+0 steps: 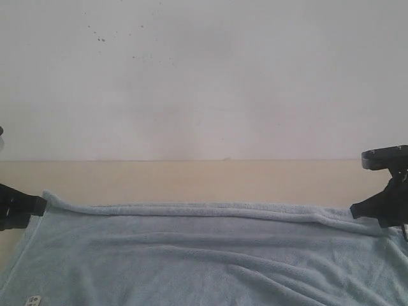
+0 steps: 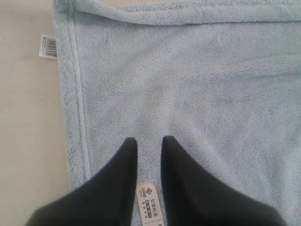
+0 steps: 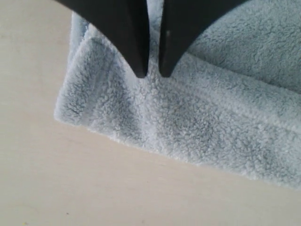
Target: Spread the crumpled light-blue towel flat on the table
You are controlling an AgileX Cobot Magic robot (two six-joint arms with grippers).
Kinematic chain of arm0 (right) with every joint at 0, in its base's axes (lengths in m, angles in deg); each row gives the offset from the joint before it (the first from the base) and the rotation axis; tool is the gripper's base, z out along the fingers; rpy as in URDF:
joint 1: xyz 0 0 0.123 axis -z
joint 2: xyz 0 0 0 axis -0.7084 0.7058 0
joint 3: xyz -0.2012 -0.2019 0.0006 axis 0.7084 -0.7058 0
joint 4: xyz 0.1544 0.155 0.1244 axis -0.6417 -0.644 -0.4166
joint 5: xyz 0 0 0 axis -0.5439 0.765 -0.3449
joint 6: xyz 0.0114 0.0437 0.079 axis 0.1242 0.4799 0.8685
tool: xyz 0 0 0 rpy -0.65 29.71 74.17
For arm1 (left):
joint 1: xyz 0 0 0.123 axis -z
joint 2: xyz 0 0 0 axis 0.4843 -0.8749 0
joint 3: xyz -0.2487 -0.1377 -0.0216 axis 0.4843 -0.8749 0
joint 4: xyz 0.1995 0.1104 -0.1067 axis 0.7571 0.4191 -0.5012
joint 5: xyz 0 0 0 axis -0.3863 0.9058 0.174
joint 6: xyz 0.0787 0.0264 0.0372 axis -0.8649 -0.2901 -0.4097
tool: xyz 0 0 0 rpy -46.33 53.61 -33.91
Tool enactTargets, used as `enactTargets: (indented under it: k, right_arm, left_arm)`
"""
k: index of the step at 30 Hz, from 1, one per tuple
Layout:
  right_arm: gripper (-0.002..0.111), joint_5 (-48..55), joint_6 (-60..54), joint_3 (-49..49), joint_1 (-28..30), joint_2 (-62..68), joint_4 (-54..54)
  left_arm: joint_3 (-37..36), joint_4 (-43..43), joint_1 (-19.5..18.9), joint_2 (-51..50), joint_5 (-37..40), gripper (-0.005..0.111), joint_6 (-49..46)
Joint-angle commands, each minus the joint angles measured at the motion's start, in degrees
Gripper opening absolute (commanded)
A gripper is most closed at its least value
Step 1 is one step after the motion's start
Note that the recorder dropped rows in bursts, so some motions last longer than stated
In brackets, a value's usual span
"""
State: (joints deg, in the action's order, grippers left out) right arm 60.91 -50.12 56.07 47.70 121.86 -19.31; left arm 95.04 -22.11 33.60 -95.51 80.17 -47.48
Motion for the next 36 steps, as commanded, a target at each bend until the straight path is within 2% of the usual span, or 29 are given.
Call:
enactTargets:
  k: [1,4,5,8,13,16,22,24,30,36]
  right_arm:
    - [0.028,0.05,-1.16,0.14,0.24,-0.57,0.56]
    - [0.05,0.44,-1.54,0.14,0.24,-0.57,0.56]
    - [0.053,0.44,-1.54,0.14,0.24,-0.57,0.56]
    - [0.047,-0.15,-1.54,0.14,0.24,-0.43,0.56]
    - [0.028,-1.31,-1.54,0.14,0.24,0.44,0.56]
    - [0.031,-1.08,-1.54,0.14,0.24,1.27,0.56]
    - [0.051,-1.19,-2.63,0.14,0.24,1.17,0.56]
    - [0.052,-1.29,-2.63,0.14,0.24,1.05,0.56]
    - [0.047,-1.18,-2.4,0.14,0.24,1.29,0.56]
    - [0.028,-1.3,-2.4,0.14,0.24,1.29,0.56]
  left_arm:
    - [-0.19,-0.64,0.05,0.51,-0.55,0.018,-0.27]
    - [-0.19,-0.64,0.05,0.51,-0.55,0.018,-0.27]
    - [-0.19,-0.64,0.05,0.51,-0.55,0.018,-0.27]
    - [-0.19,-0.61,0.05,0.51,-0.78,0.018,-0.27]
    - [-0.19,-0.61,0.05,0.51,-0.78,0.018,-0.27]
    - [-0.19,-0.61,0.05,0.51,-0.78,0.018,-0.27]
    - [-0.19,-0.61,0.05,0.51,-0.78,0.018,-0.27]
    - [-0.19,-0.61,0.05,0.51,-0.78,0.018,-0.27]
    - [-0.19,-0.61,0.05,0.51,-0.78,0.018,-0.27]
    - [-0.19,-0.61,0.05,0.51,-0.91,0.018,-0.27]
